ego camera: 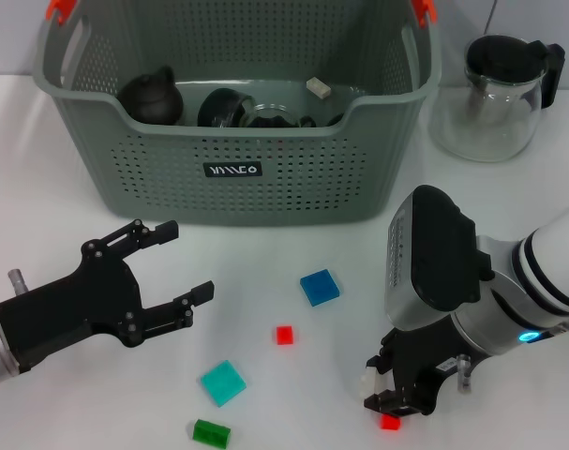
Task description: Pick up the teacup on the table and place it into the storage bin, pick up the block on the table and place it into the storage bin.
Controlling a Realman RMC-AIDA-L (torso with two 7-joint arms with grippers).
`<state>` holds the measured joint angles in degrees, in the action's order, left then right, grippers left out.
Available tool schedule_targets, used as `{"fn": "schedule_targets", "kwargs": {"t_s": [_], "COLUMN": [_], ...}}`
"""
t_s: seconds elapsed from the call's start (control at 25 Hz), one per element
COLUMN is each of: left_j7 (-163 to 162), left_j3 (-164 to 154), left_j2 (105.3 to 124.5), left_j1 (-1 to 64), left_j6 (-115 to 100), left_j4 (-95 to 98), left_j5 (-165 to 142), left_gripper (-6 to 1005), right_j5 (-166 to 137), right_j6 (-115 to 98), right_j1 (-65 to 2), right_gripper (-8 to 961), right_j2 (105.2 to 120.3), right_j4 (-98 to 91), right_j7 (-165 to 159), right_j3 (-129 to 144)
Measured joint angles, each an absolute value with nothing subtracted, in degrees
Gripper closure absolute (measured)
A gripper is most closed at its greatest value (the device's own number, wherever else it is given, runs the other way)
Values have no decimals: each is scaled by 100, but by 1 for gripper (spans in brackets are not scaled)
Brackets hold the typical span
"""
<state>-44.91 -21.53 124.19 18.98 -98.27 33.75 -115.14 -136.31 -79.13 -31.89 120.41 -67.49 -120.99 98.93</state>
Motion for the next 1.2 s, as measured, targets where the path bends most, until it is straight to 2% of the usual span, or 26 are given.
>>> {"fn": "schedule_targets", "kwargs": {"t_s": [0.12,0.72,0.96,1.2], "left_j7": [-4491,-4474,-4440,-4439], "left_j3": [-2153,-2136,-2135,-2135], "left_j2": [12419,12407,12394,12392], "left_j1": [1899,1897,1892,1935], "left_j6": [-9834,-9776,-9772,-9794], "left_j4": [3375,3375,3375,3375], "left_j5": [-11513,-11490,-11483,-11476], "left_gripper": [171,172,172,172], "right_j5": [-13611,-12071,-11868,-12040], "right_j6": [-7912,-8511,-8069,-6569], "right_j1": [-3162,-3058,-3358,-3793], "right_gripper": [521,485,471,456], "right_j2": [12041,12031,12040,12029], "right_j4": [-6828,-8682,-8942,-8762], "right_j7": [-12102,-12414,-12765,-12985], "right_j3": [9858,8563,7931,7804]}}
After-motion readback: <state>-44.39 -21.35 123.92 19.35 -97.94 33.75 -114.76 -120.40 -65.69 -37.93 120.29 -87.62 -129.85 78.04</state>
